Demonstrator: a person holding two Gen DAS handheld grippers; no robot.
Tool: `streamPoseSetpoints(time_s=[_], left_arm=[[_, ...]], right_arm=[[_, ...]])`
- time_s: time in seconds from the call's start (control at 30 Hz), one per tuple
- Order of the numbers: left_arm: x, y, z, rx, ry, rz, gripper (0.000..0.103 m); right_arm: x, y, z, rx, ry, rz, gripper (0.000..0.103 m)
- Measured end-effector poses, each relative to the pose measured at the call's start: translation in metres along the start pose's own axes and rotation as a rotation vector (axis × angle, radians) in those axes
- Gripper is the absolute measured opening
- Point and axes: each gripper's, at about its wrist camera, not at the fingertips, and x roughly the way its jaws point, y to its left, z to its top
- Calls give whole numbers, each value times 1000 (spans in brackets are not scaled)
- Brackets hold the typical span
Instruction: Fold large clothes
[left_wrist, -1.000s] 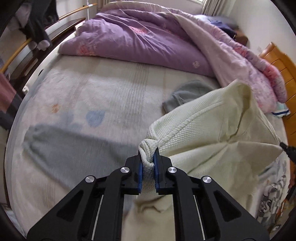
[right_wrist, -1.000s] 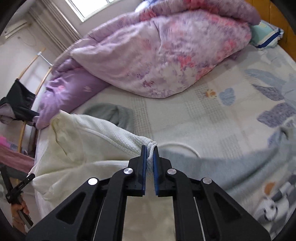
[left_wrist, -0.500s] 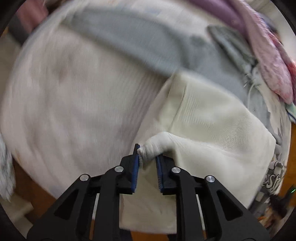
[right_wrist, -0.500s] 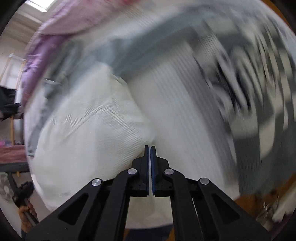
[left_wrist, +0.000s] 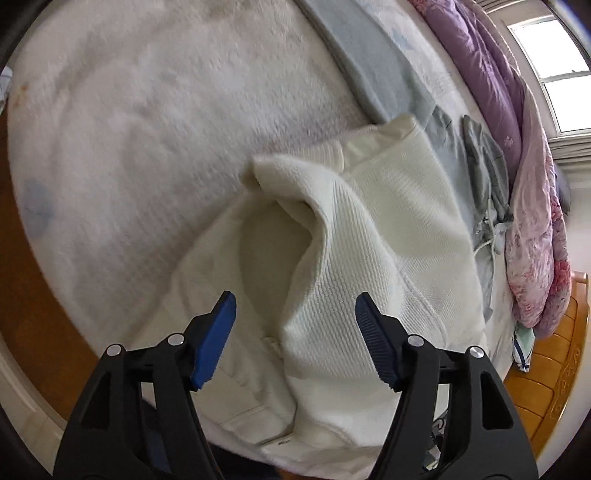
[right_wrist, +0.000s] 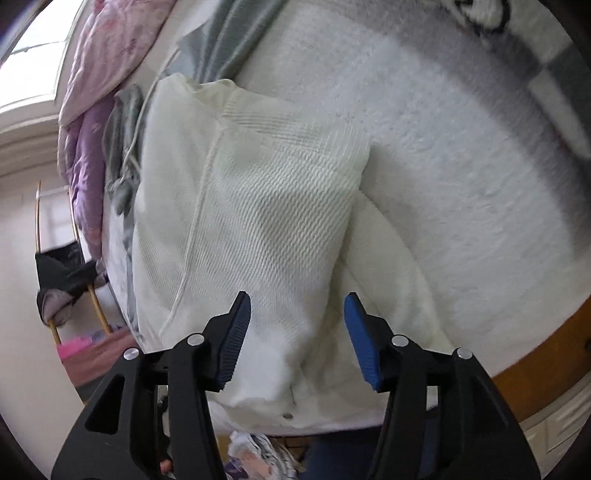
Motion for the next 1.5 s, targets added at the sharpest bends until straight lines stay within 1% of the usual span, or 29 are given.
streamPoseSetpoints(time_s=[0.03,0.1,0.13,0.17,0.2,0.23,0.27,0.3,0.43,0.53,0.63,0.73,0.83,0.87,0.9,0.97,1.03,1.07,1.1,1.13,1.17,1.2,1.23,1.27,1.3,1.37,1.4,1.43,1.5], left_arm=[[11,1,-1,-11,22,19,68],[31,4,0,-30,56,27,68],[36,4,1,-35,58,32,68],[41,4,2,-35,68,18,67],[45,2,3,-19,79,11,54],[45,0,4,10,71,11,40],[45,-2,6,33,68,11,17],[43,-4,7,68,69,31,7],[19,-6,4,152,65,18,5],[3,2,-3,184,81,16,5],[-2,10,-9,229,102,46,5],[0,24,-15,224,142,72,5],[11,27,-29,258,159,116,6],[17,29,-32,287,157,143,8],[25,32,-34,291,155,170,10],[35,37,-33,249,160,152,14],[37,37,-31,241,168,130,18],[37,36,-30,244,172,122,26],[34,36,-28,246,180,101,46],[30,35,-28,247,181,79,57],[23,36,-27,252,169,78,68],[18,36,-25,258,157,77,69],[10,38,-24,257,152,55,69],[6,40,-22,246,153,50,69],[2,43,-20,229,149,51,69],[-7,58,-14,144,126,25,72],[-11,63,-11,110,115,22,73],[-12,68,-10,79,108,15,73],[-10,74,-4,46,101,25,73]], right_arm=[[8,1,2,5,-5,-11,50],[20,0,4,11,6,-50,50],[25,0,5,22,-1,-52,50],[27,1,5,37,-13,-52,50],[28,1,5,39,-18,-56,48],[27,4,4,29,-33,-43,29],[27,7,3,17,-38,-1,15],[26,13,1,-5,-48,-3,10],[6,42,-21,-150,-108,-72,6],[-12,48,-41,-189,-120,-87,6],[-17,41,-55,-223,-112,-141,6],[-7,28,-58,-216,-98,-201,6],[6,13,-58,-227,-97,-261,6],[10,12,-56,-228,-94,-279,6],[17,12,-54,-233,-86,-297,7],[27,13,-48,-223,-63,-306,11],[29,17,-43,-219,-36,-307,18],[27,22,-41,-230,-30,-316,21],[20,27,-41,-256,-29,-324,24],[15,31,-43,-277,-30,-338,26],[7,39,-45,-307,-31,-389,29],[0,48,-49,-337,-43,-450,33],[-7,59,-53,-380,-54,-493,34],[-9,69,-56,-414,-61,-515,34],[-12,87,-62,-474,-72,-519,34],[-7,124,-72,-601,-71,-454,31],[-1,141,-76,-658,-67,-422,24],[9,163,-80,-718,-62,-384,19],[35,202,-80,-796,-55,-315,18]])
